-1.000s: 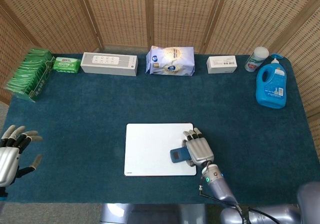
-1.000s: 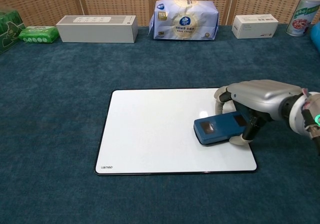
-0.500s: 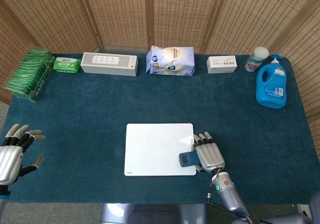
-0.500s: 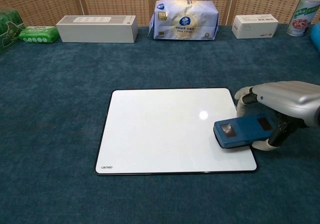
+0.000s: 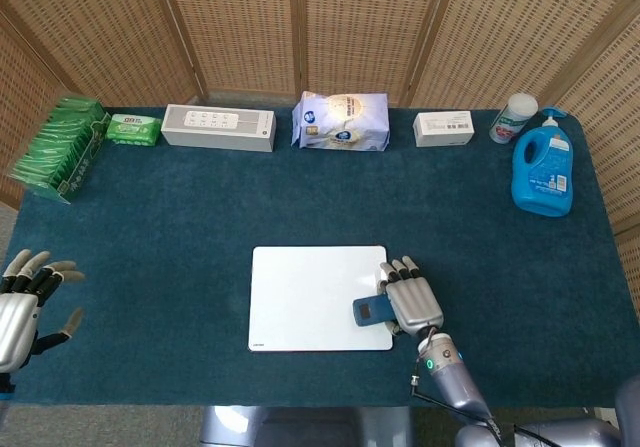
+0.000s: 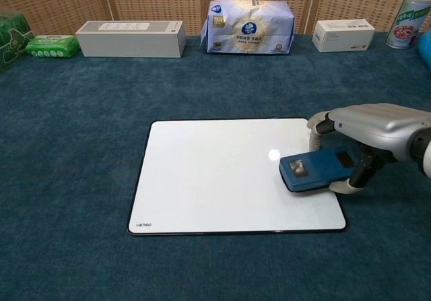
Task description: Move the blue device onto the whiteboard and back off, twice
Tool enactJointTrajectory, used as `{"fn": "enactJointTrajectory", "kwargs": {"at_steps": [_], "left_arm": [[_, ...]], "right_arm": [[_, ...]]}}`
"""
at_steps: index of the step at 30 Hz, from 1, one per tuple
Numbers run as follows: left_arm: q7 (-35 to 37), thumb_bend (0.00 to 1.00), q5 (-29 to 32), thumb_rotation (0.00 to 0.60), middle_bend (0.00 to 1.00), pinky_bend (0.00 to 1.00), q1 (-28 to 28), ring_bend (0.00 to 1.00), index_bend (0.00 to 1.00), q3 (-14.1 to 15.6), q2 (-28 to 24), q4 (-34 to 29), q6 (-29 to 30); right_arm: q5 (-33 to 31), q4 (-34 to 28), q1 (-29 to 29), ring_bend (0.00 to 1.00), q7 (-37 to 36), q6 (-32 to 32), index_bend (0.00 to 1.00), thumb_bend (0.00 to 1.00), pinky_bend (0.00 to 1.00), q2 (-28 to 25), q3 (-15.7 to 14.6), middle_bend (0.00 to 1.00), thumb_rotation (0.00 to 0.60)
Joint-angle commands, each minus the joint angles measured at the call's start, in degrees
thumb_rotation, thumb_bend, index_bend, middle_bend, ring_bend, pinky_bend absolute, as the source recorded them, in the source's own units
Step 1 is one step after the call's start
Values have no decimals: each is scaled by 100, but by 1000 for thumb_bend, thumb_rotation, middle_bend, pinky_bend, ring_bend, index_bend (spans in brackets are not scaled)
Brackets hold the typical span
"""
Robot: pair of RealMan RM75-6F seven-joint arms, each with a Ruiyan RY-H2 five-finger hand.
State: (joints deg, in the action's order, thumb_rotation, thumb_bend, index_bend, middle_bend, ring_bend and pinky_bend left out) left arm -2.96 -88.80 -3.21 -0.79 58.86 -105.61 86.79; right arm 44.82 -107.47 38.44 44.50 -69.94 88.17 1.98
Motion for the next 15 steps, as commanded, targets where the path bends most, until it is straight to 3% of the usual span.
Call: {"fn": "enactJointTrajectory", "kwargs": {"at_steps": [1,15], "left_arm": [[11,417,-15,600,279,28,15,134,327,11,-3,4,20],[112,417,-29,600,279,28,161,134,327,70,-85,58,180]], "right_arm": [[-119,253,152,0,20,210,700,266,0,194,146,124,600],[-468,693,591,0,236,552,701,266,0,403,467,125,600]]}}
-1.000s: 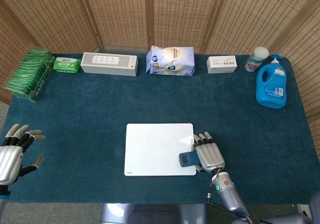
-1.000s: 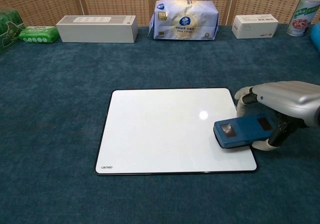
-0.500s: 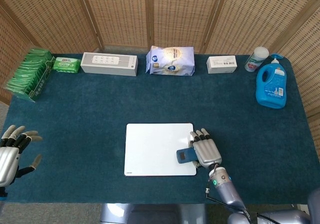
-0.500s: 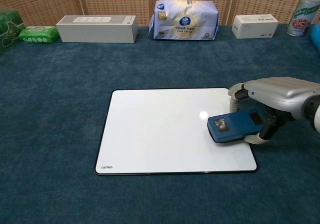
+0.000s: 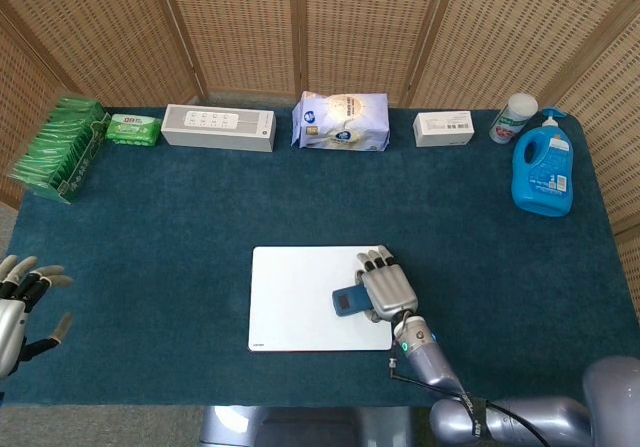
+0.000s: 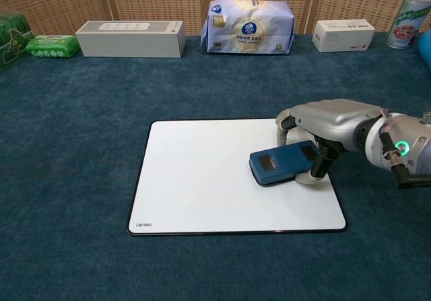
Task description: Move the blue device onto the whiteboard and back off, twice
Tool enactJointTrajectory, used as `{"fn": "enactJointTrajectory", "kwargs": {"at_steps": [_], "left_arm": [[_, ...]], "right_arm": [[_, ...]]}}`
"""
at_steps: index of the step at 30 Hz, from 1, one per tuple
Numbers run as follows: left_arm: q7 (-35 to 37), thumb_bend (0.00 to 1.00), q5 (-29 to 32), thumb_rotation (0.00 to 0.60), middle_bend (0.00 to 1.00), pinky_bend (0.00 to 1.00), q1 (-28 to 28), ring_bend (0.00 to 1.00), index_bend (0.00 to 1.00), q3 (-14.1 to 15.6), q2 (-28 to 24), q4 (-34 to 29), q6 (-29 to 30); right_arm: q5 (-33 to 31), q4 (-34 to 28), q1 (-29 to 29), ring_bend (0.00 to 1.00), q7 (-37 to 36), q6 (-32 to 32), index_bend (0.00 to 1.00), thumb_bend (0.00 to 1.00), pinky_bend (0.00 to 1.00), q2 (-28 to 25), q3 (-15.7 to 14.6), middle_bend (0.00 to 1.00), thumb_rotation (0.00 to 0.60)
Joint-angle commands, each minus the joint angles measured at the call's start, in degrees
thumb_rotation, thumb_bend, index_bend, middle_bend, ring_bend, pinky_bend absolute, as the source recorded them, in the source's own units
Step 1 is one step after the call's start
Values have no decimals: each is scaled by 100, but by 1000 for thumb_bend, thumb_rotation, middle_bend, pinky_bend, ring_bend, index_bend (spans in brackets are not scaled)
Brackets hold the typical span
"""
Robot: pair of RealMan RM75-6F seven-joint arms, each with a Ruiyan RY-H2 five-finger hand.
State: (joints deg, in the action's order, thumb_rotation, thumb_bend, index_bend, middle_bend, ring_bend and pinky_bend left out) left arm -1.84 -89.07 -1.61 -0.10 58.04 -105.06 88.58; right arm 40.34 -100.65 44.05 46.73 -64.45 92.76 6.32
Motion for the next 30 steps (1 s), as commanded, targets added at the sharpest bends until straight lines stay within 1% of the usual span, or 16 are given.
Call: {"fn": "enactJointTrajectory", "kwargs": {"at_steps": [1,7,10,13,24,30], "left_arm": [[0,416,-4,600,279,28,0,134,327,0,-5,4,-3],[-22,417,-12,600,279,28,-24,134,326,-12,7,-15,-36],[-75,416,-14,600,279,28,-56,134,327,-30,32,-48,-71],[-121,418,-12,600,279,28,-69,134,327,-37,44,-78,-88],[-249,417,-22,600,279,28,-81,134,326,-44,38,-183,-95],[-317,417,-9,600,279,28,-83,134,327,-34,73,-223,-119]], "right_arm": [[-29,-7,41,0,12,-2,701,267,0,-110,49,125,600],[-42,-116,6,0,-65,-70,701,265,0,-334,58,124,600],[-32,-216,-142,0,-227,-173,701,266,0,-588,-12,124,600],[26,-244,-241,0,-382,-196,701,265,0,-726,-64,124,600],[212,-208,-496,0,-734,-280,701,267,0,-980,-193,124,600],[433,-280,-824,0,-1031,-482,700,267,0,-1161,-381,124,600]]}}
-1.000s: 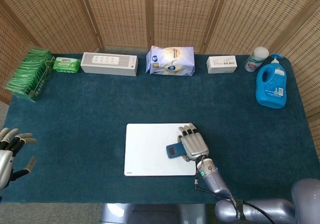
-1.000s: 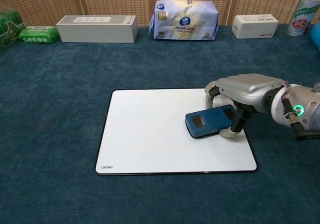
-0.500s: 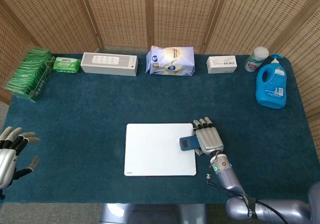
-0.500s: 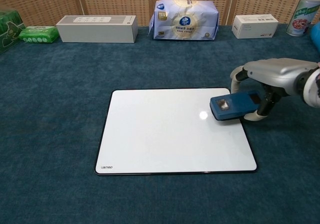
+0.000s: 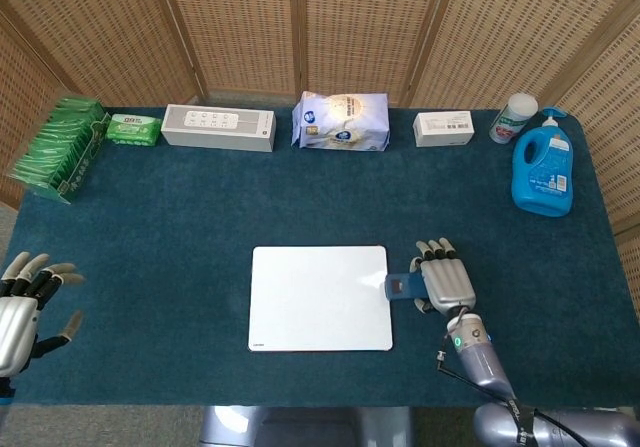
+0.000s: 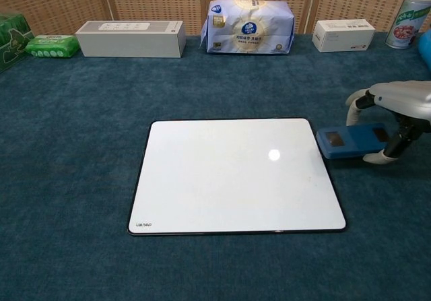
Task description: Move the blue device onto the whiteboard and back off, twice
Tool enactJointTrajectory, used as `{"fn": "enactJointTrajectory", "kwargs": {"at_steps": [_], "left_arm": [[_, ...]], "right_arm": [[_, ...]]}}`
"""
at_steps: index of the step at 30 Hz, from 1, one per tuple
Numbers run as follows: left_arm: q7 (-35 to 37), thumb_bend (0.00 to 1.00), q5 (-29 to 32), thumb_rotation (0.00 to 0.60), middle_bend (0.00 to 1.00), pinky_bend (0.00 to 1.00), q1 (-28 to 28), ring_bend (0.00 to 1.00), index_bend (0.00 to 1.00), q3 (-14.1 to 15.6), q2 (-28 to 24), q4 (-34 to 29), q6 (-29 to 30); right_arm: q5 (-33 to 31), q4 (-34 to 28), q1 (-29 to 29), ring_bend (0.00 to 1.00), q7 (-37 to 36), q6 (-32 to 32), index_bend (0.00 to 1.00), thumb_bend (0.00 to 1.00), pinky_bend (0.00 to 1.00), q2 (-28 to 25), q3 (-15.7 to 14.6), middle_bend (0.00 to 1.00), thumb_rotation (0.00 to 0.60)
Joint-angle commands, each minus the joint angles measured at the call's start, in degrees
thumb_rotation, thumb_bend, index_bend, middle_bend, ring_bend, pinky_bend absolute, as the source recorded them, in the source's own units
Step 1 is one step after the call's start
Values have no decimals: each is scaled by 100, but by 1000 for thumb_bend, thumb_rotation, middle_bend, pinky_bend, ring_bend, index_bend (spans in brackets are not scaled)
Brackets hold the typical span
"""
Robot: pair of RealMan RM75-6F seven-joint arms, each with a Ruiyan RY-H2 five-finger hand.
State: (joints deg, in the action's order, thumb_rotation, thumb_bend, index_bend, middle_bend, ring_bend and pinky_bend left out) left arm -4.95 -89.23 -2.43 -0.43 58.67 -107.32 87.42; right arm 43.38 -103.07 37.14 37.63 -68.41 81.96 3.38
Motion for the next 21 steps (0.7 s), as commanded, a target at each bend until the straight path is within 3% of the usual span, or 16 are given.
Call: {"fn": "enactJointTrajectory", "kwargs": {"at_steps": [1,13,21], "left_arm": [[-13,417,14,600,279,28,-3,134,326,0,20,4,-12],[-107,416,41,600,279,28,-42,134,327,-9,94,-4,-78],[-126,417,48,600,280,28,-6,134,327,7,50,-26,-36]], "right_arm": [[172,-52,-188,0,-155,-119,700,267,0,-115,-122,124,600],[502,-305,-511,0,-255,-408,695,266,0,-322,-197,124,600],[511,-159,-565,0,-309,-284,693,264,0,-247,-155,124,600]]}}
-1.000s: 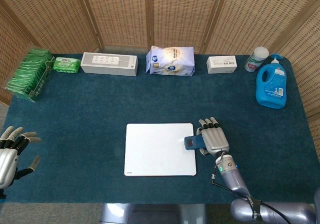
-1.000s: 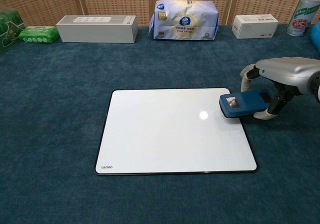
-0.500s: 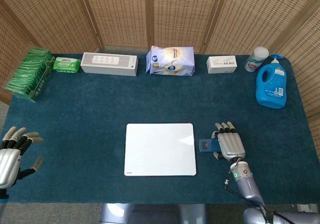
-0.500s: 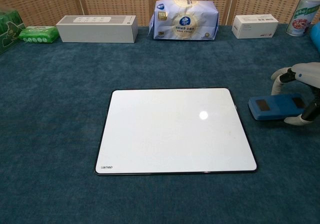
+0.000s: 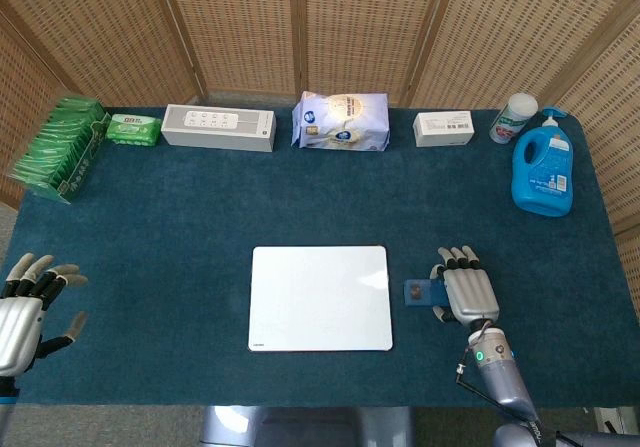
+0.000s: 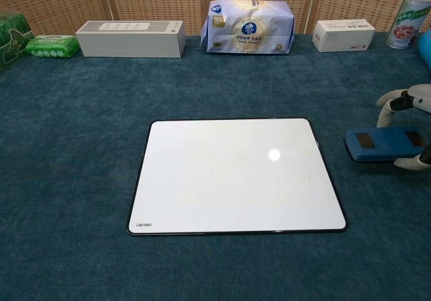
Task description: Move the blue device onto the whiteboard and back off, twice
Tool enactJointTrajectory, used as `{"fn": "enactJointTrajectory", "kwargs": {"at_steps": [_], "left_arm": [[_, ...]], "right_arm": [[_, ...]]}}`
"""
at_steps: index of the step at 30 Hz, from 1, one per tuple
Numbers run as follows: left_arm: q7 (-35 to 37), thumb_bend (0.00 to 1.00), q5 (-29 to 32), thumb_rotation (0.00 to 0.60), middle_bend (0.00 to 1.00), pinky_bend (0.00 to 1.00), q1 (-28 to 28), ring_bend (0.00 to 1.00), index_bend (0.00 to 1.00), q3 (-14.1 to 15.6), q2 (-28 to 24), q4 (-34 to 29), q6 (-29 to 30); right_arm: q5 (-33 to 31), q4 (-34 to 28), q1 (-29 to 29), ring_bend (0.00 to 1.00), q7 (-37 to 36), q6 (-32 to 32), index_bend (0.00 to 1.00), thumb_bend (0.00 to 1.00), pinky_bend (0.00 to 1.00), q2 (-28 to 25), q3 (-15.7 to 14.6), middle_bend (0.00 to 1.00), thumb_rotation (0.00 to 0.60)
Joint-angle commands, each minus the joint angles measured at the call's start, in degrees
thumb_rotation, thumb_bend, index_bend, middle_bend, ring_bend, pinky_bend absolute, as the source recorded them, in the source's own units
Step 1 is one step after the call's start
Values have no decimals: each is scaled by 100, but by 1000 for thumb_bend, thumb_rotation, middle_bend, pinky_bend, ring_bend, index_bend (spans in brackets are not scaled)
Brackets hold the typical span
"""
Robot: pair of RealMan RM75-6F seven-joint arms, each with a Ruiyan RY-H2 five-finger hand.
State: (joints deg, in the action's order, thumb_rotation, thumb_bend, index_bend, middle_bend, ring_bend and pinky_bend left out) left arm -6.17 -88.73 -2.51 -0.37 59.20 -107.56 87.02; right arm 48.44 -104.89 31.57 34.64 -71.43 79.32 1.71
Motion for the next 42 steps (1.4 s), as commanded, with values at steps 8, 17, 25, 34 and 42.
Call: {"fn": "enactJointTrajectory", "kwargs": {"at_steps": [8,17,25,34,42], "left_arm": [[-24,417,-23,600,280,28,-5,134,327,-3,0,-35,4],[-33,417,-17,600,279,28,-27,134,327,-8,24,-26,-29],[3,417,-47,600,279,28,-24,134,327,10,45,5,-26],[194,417,-18,600,279,28,58,134,327,43,-2,125,52],[329,417,-39,600,279,28,128,134,327,73,-41,207,129]], "right_arm": [[36,57,-46,0,-22,52,692,262,0,-2,74,124,600],[170,-183,-94,0,115,6,690,262,0,8,35,124,600],[251,-424,195,0,596,161,686,261,0,459,135,124,600],[-202,-104,714,0,1082,458,687,261,0,1160,464,124,600],[-531,430,1038,0,1152,747,697,265,0,1477,604,124,600]]}}
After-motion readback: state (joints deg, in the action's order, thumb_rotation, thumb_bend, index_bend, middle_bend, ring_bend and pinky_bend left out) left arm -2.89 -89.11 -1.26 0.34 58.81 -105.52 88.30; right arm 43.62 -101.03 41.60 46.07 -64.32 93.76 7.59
